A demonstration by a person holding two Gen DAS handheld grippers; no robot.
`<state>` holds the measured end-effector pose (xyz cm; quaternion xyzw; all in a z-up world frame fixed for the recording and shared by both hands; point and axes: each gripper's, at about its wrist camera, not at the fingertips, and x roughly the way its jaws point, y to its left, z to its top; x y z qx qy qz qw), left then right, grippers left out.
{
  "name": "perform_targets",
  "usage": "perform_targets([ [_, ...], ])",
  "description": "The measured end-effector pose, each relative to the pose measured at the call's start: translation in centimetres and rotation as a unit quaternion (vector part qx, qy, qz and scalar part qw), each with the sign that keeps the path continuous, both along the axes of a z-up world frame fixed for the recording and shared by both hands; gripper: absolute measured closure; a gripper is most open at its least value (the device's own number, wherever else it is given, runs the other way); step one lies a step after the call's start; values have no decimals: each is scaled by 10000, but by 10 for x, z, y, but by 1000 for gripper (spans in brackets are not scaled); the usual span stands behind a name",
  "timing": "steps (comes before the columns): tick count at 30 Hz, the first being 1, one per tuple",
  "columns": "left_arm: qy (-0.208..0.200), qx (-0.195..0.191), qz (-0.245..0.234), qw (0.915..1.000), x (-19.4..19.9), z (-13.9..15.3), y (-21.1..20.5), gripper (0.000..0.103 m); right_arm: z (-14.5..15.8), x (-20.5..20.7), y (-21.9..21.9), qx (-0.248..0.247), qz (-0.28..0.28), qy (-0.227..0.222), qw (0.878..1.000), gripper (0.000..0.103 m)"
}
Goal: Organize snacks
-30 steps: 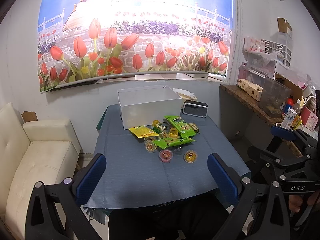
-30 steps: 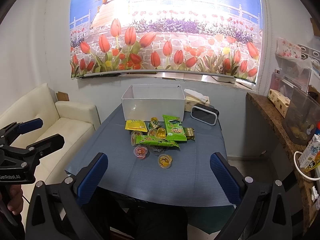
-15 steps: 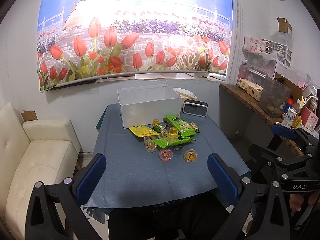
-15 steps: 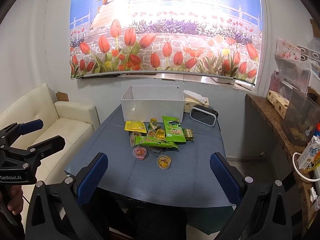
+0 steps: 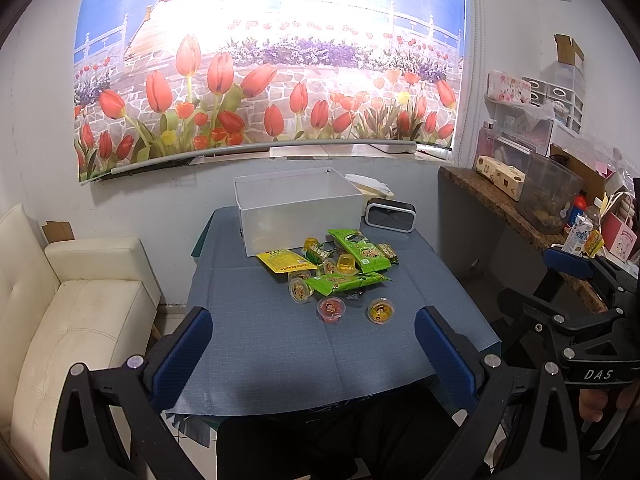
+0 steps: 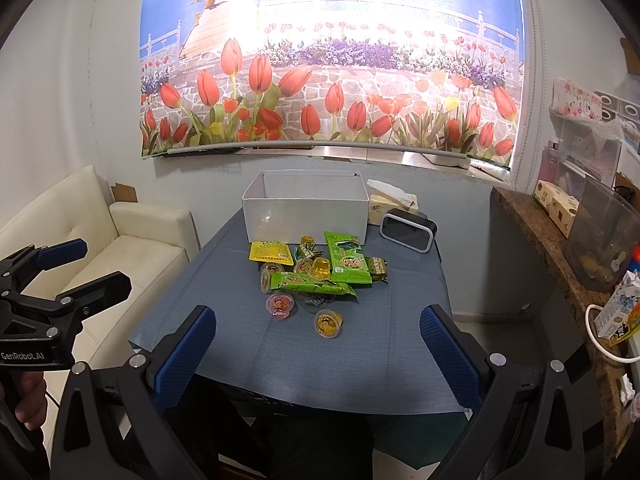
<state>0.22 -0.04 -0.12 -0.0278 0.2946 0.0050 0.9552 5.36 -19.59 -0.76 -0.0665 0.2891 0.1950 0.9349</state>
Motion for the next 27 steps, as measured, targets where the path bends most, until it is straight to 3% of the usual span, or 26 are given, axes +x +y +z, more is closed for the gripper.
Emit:
perform_targets([
  [27,18,-28,-47,10000,0,-6,-5,0,-3,1,0,10,-32,44,10000,0],
])
